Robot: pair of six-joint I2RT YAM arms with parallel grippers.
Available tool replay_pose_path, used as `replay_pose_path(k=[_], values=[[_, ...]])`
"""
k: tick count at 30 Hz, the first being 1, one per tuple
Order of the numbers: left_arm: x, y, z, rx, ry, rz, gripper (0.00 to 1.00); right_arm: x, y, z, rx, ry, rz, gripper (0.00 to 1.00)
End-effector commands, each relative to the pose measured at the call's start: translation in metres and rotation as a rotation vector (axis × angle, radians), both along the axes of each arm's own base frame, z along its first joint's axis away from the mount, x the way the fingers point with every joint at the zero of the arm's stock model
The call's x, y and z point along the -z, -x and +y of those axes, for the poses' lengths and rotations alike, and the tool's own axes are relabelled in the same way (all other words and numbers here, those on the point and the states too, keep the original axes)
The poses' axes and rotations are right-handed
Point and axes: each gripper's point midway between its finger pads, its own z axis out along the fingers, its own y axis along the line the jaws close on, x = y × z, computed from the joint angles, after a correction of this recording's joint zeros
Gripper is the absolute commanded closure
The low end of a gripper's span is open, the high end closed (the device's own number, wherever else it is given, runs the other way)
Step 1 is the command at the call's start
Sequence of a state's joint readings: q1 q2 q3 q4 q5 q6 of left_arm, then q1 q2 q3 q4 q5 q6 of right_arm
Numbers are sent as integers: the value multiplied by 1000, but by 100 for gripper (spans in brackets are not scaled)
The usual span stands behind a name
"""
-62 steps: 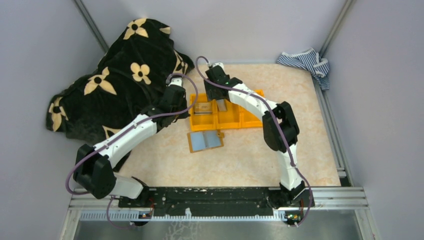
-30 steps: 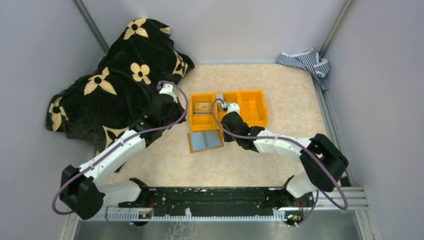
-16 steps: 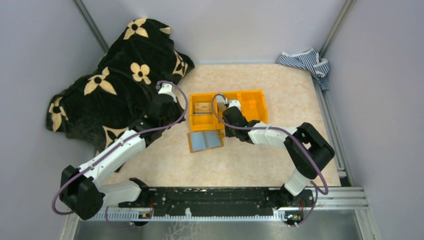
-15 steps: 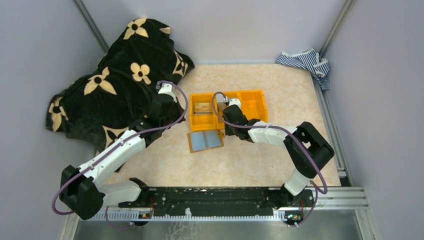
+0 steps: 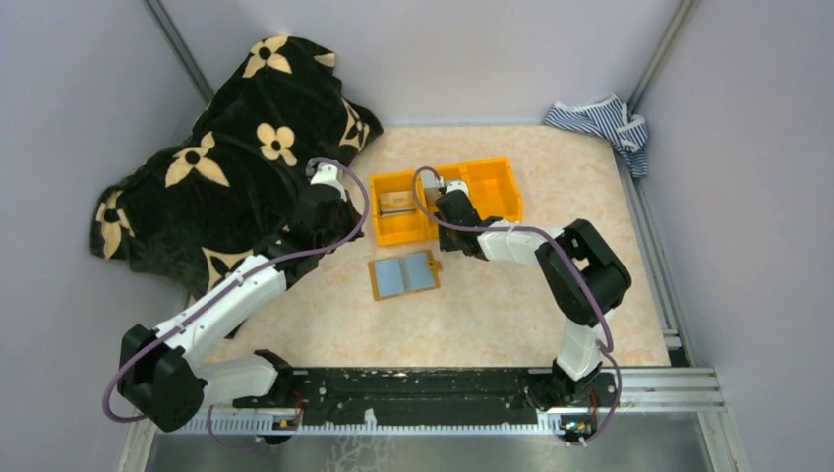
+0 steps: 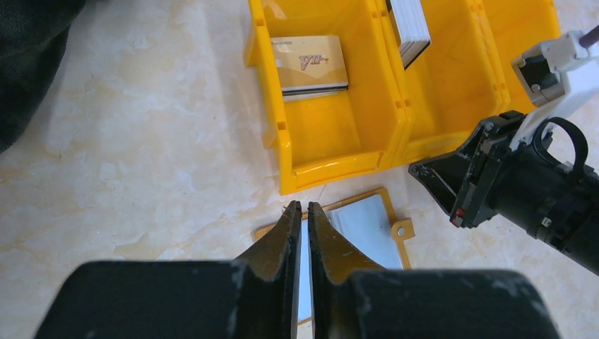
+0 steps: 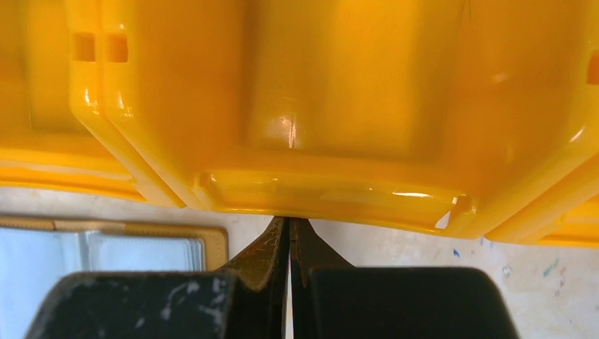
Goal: Take the credit cards out of the card holder
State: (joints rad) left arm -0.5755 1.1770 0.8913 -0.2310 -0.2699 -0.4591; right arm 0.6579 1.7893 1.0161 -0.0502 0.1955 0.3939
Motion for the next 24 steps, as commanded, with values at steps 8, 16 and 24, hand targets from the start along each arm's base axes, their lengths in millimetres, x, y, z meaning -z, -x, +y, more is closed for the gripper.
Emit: replay_pose_path(k=[8,16,24], values=[[29,0,-5,6,27,43,80,-41,-48,26,-12,-131,-146,100],[87,40,-11,22,114,125,57,-63,12,47,-136,-92,-198,68],[98,50,10,-90,114,145,54,-82,64,89,-242,-43,-232,50]])
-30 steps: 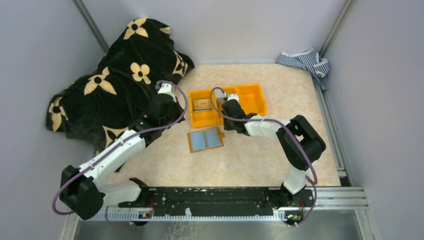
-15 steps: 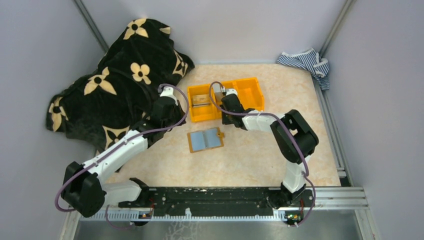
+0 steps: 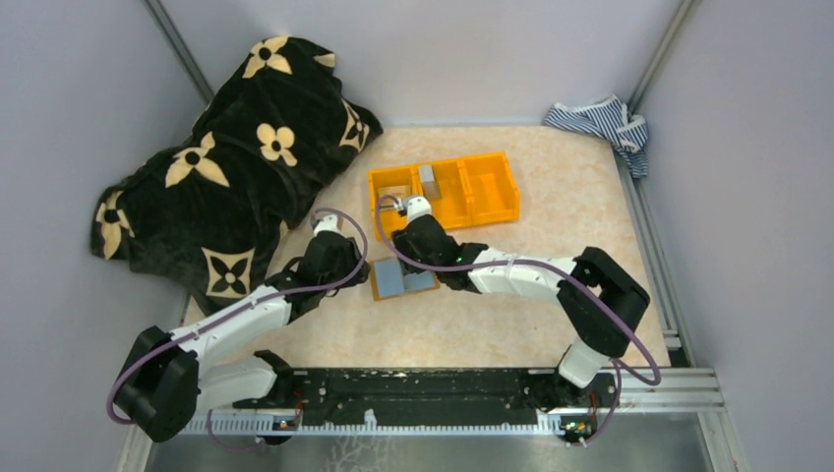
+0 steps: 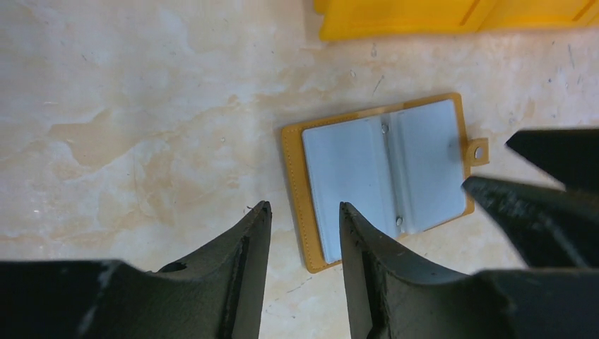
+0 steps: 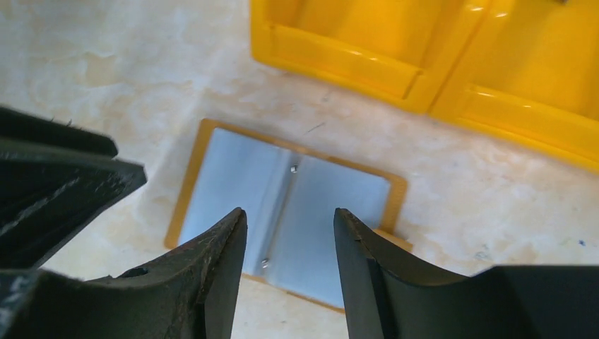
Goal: Take the credit cards out of the card holder
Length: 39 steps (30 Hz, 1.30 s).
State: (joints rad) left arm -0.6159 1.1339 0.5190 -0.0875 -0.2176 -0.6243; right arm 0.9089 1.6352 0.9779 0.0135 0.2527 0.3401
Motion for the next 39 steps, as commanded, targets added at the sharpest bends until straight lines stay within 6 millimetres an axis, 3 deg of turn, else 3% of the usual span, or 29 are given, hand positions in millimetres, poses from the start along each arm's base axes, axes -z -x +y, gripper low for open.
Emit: replay_pose_path(k=[1,5,11,15,20,28,31,39], values=[[-19,-10,9,-120,46,-51,55,-18,8,16,-8,19,-54,50],[-26,-3,21,-211,84,-47,63,1,21,39,-49,54,-16,43],[-57,5,44,-289,173,-200,69,13,23,64,-73,75,20,29],[-71,8,59,-309,142,-256,69,22,22,76,-86,95,43,29],[-74,11,65,-319,119,-257,69,39,27,86,-101,136,73,29],[-97,13,73,-338,166,-344,71,60,35,84,-89,198,124,29],[-100,14,75,-340,156,-352,71,65,36,78,-66,217,133,33],[-101,14,75,-335,155,-352,71,71,38,69,-16,220,155,73]])
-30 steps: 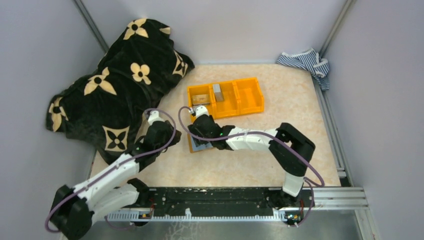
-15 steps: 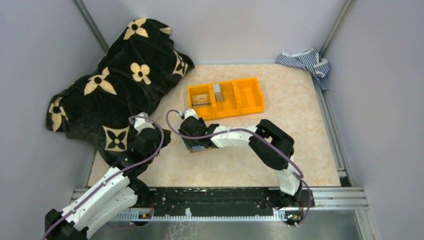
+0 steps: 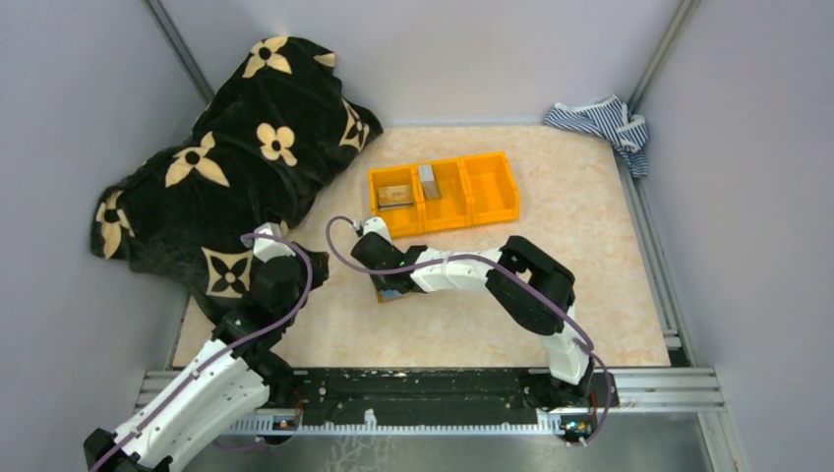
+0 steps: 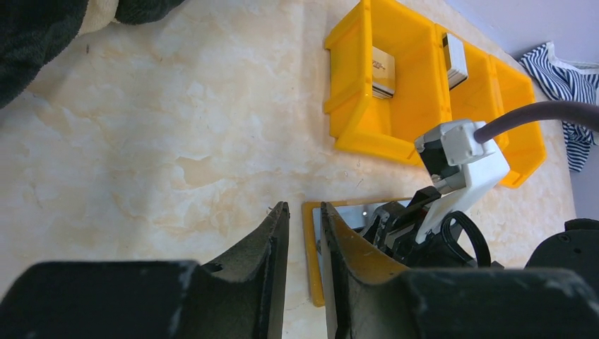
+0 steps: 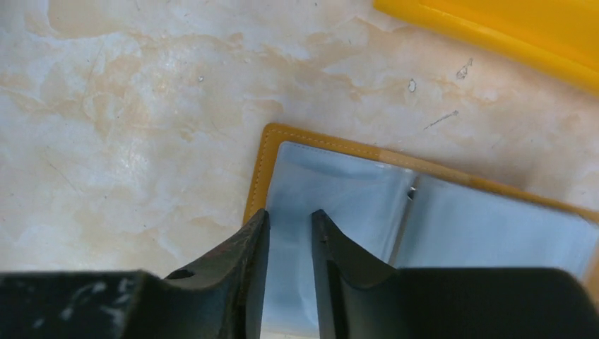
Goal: Take the credit cards out of the card holder
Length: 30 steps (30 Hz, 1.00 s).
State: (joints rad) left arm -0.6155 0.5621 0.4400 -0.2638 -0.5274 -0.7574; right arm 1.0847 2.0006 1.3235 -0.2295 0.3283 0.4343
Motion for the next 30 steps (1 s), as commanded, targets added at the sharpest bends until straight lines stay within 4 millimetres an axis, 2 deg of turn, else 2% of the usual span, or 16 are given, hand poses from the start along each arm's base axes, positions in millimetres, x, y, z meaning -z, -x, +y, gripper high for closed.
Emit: replay_pose_path(k=[1,3,6,13,16,22,30], values=[[-7,-1,3,-7,-16,-24,71,6,3,-7,44,30,14,77],[-8,-1,3,-6,-19,-26,71,6,2,-8,54,27,14,83],[-9,-2,3,-2,-18,-32,71,-1,2,-7,58,2,6,100],[-9,-2,1,7,-20,-33,71,-20,-1,-1,63,-62,-4,100],[-9,-2,1,10,-24,-32,71,-37,0,4,57,-161,9,100],[-8,-3,-2,22,-18,-34,71,-67,-4,-2,67,-243,-10,100],[-7,-5,-10,54,-8,-30,71,-74,-4,-8,81,-366,64,100]])
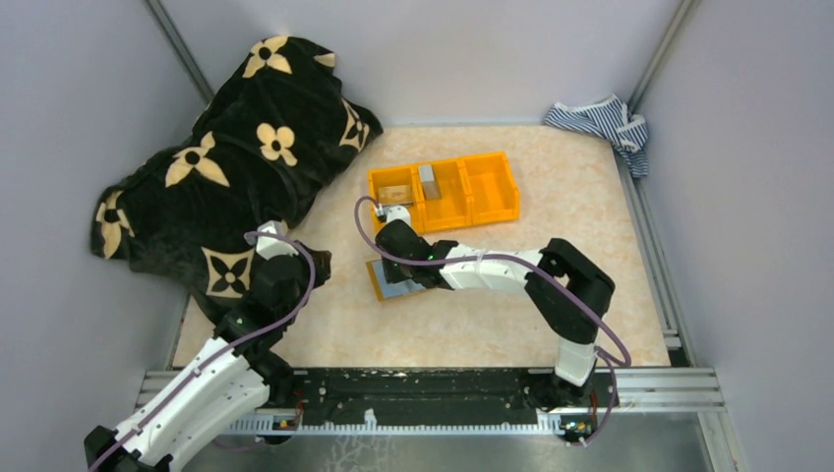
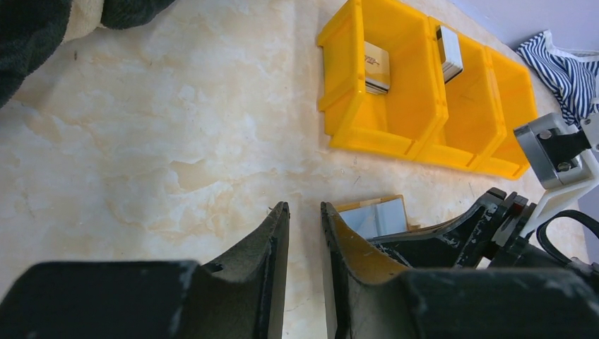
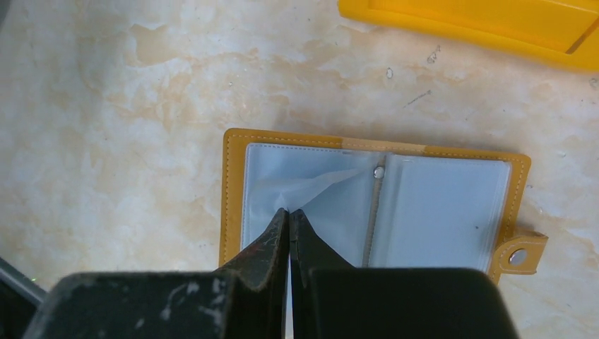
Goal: Take the credit cards out of the card holder
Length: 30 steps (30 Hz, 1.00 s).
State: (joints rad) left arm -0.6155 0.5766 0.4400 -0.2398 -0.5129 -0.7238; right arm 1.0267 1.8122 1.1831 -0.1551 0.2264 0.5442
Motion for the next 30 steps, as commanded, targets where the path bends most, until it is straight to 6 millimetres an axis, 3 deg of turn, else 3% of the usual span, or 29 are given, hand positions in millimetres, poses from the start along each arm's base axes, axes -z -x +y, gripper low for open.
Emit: replay_pose_path(k=[1,2,3,5,8,12,15,23,30], values=[[-6,-3,-9,36,16,-22,71,-31,-5,6,15,-181,20,100],[-6,-3,-10,41,17,-20,71,-32,-6,5,14,-199,28,100],[-6,-4,-11,44,17,-20,71,-32,-7,3,18,-204,31,92],[-5,-4,-13,51,17,-16,71,-31,-8,0,15,-187,27,64],[-5,-5,-15,59,20,-14,71,-34,-9,-3,3,-174,8,44],[-5,-7,-20,80,21,-18,71,-45,-14,-16,35,-147,-45,41],[-6,-9,-29,115,31,-16,72,-39,-21,-33,70,-50,-75,38],[-2,-14,-42,151,40,12,71,4,-23,-68,100,147,-44,21],[-2,-14,-38,145,14,4,71,24,-21,-75,99,205,-18,18]])
